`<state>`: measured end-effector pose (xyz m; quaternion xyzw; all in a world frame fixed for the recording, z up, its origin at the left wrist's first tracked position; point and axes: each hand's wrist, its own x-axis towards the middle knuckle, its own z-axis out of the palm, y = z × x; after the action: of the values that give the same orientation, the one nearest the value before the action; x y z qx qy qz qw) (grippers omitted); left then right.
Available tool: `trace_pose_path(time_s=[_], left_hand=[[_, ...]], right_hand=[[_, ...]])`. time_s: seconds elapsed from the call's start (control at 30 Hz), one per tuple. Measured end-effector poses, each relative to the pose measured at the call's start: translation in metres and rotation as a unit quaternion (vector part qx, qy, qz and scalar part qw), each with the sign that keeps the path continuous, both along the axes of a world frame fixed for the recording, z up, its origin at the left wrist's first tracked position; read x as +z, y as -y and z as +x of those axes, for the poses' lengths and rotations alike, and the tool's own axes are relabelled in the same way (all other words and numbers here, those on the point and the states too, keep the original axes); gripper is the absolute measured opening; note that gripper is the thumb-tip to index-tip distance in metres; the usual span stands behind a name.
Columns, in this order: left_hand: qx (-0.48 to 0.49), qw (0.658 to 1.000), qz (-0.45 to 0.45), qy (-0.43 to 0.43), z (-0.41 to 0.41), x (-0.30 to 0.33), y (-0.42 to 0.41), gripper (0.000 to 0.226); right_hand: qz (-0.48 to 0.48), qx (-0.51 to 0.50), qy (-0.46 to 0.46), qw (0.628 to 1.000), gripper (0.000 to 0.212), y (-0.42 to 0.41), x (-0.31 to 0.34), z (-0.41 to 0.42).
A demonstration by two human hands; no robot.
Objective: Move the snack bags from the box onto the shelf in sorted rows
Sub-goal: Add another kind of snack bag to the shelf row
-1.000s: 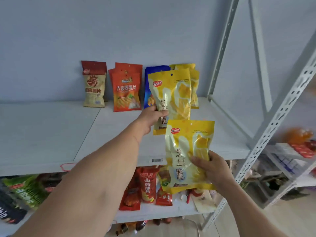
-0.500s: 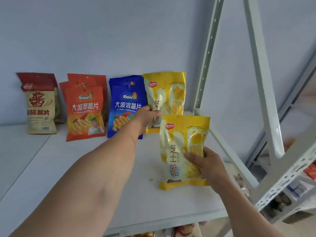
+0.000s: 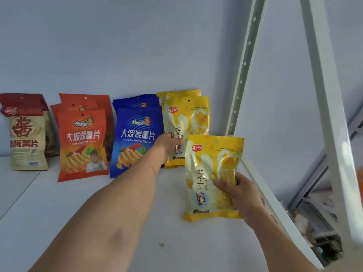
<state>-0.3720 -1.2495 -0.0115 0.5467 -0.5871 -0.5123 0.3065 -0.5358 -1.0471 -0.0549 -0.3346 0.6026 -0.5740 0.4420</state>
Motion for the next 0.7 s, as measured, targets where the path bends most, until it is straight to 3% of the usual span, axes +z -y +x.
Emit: trace_pose_path(time_s=[0.37,0.47,0.7], left_hand=[[0.038,0.995,0.016,0.091,0.015,-0.074,0.036,0.043],[0.026,0.991,-0.014,0.129,0.013,-0.044,0.011,0.031],[0.041,0.983,-0.048,0.170,0.018,-0.016,0.002,0.043]], right_hand=[[0.003,-0.003,0.006,1.000,0.038,0.024,-0.013,0.009],[0.005,-0.002,0.007,1.000,0.039,0.026,-0.011,0.010],[-0.002,-0.015,-0.014,1.000,0.035,0.033,-0.004,0.021]])
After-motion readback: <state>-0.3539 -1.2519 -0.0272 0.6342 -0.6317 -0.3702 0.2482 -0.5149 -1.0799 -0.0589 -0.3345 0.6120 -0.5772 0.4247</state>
